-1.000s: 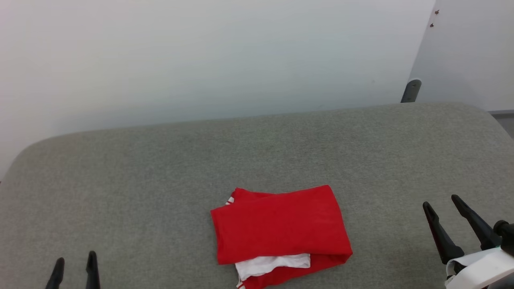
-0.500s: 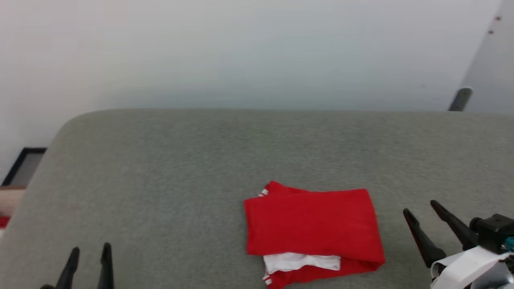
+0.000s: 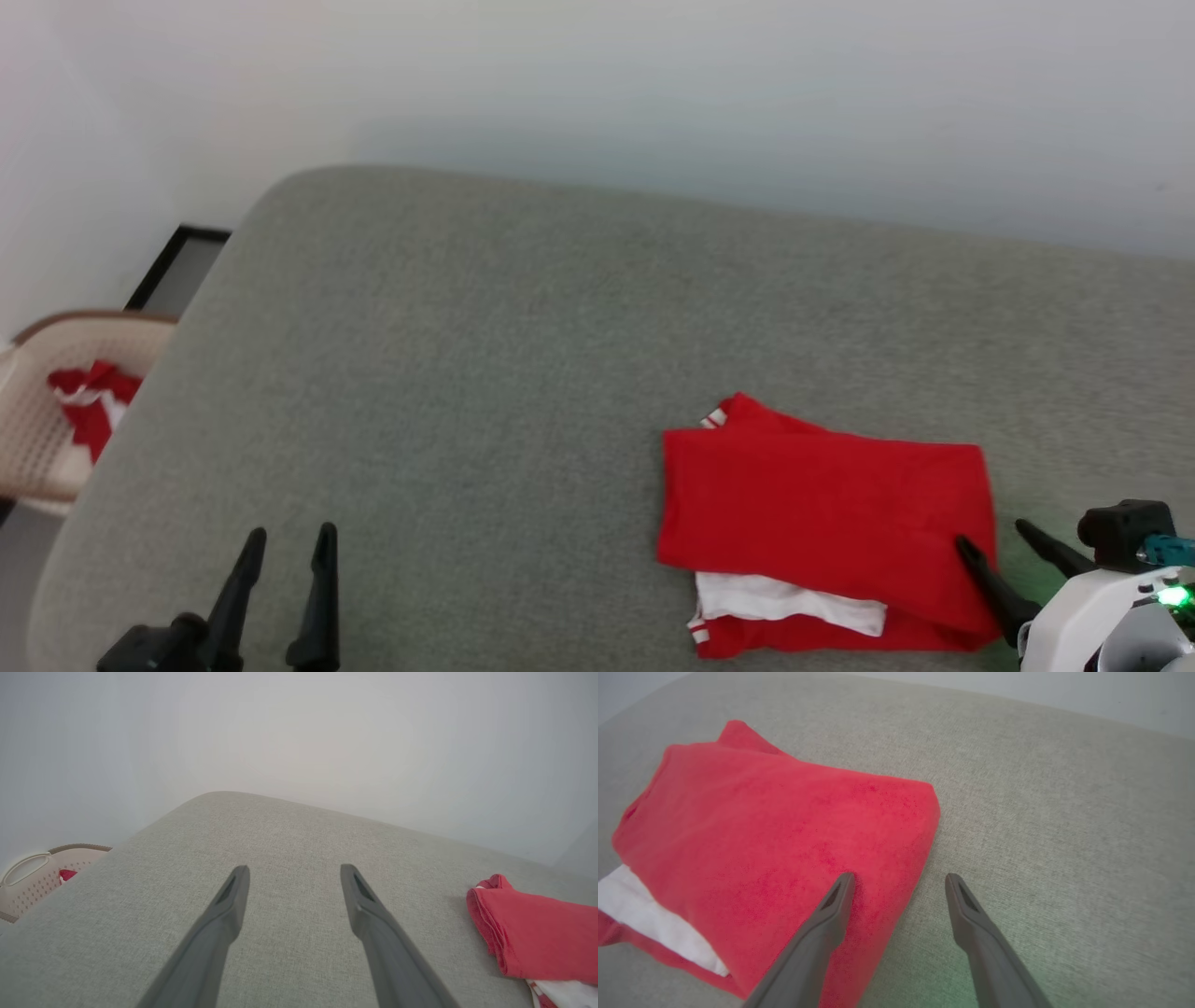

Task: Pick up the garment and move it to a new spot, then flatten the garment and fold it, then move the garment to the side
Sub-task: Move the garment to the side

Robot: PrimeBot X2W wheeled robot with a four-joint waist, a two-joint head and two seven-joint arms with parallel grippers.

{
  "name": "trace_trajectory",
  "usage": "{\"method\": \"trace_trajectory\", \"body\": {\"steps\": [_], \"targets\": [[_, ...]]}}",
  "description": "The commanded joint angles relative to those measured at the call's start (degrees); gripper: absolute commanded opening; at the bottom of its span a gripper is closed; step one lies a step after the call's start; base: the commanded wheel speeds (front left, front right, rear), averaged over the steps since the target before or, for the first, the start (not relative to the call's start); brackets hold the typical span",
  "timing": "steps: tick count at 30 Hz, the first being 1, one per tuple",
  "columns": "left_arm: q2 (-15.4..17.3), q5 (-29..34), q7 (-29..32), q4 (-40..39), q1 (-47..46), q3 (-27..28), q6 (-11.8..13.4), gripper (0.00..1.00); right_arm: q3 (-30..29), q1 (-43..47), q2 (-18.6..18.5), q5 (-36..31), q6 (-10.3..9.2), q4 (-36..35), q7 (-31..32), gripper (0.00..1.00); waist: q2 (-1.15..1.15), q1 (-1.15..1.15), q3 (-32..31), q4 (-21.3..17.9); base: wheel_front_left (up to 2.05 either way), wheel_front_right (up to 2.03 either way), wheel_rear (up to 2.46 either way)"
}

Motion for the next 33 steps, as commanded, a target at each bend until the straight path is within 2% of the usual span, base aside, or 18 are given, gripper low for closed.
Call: {"method": "trace_trajectory", "body": {"steps": [1, 11, 12, 13, 19, 25, 33], "targets": [[-0.2, -0.1, 0.0, 0.2, -0.8, 0.0, -0.2, 1.0, 0.3, -0.8, -0.1, 0.3, -0.04, 0.3, 0.4, 1.0, 0.0, 0.0, 2.5, 2.3, 0.0, 0.0, 0.0], [-1.1, -0.7, 0.0, 0.5, -2.9, -0.6, -0.2, 1.0, 2.6, -2.5, 1.9, 5.4, -0.06, 6.3, 13.8, 1.0, 0.0, 0.0, 5.2, 3.0, 0.0, 0.0, 0.0], [-1.1, -0.7, 0.0, 0.5, -3.0, -0.5, -0.2, 1.0, 2.7, -2.8, 2.2, 5.8, -0.06, 6.7, 15.1, 0.29, 0.0, 0.0, 5.4, 3.0, 0.0, 0.0, 0.0], [-1.2, -0.6, 0.0, 0.6, -3.2, -0.6, -0.2, 1.0, 2.7, -3.1, 2.5, 6.4, -0.06, 7.1, 16.2, 0.0, 0.0, 0.0, 5.6, 2.9, 0.0, 0.0, 0.0], [-1.1, -0.6, 0.0, 0.7, -4.3, -1.0, -0.2, 1.0, 1.3, -7.0, 2.4, 5.9, -0.15, 7.1, 18.2, 0.0, 0.0, 0.0, 6.6, 2.5, 0.0, 0.0, 0.0], [-0.3, 0.0, 0.0, -0.4, -5.9, -1.5, -0.2, 1.0, 1.1, -10.6, -0.2, 4.5, -0.13, 2.1, 20.1, 0.0, 0.0, 0.0, 7.9, 0.8, 0.0, 0.0, 0.0], [1.5, 0.5, 0.0, -1.5, -8.7, -3.0, -0.2, 1.0, 0.4, -13.4, -4.1, 3.2, -0.06, -5.0, 24.1, 0.0, 0.0, 0.0, 9.2, -6.1, 0.0, 0.0, 0.0]]}}
